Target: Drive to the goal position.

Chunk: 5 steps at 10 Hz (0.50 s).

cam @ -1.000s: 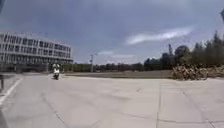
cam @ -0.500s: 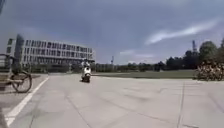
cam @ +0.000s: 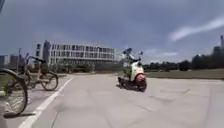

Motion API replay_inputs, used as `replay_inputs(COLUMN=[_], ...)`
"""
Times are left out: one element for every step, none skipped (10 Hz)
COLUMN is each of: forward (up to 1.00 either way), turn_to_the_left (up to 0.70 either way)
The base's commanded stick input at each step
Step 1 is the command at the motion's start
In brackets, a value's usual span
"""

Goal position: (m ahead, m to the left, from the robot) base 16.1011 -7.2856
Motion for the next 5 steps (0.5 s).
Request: replay_inputs(forward=[0.0,0.0,0.0,0.07,0.33], turn_to_the_left=[0.66,0.0,0.0,0.0,0.0])
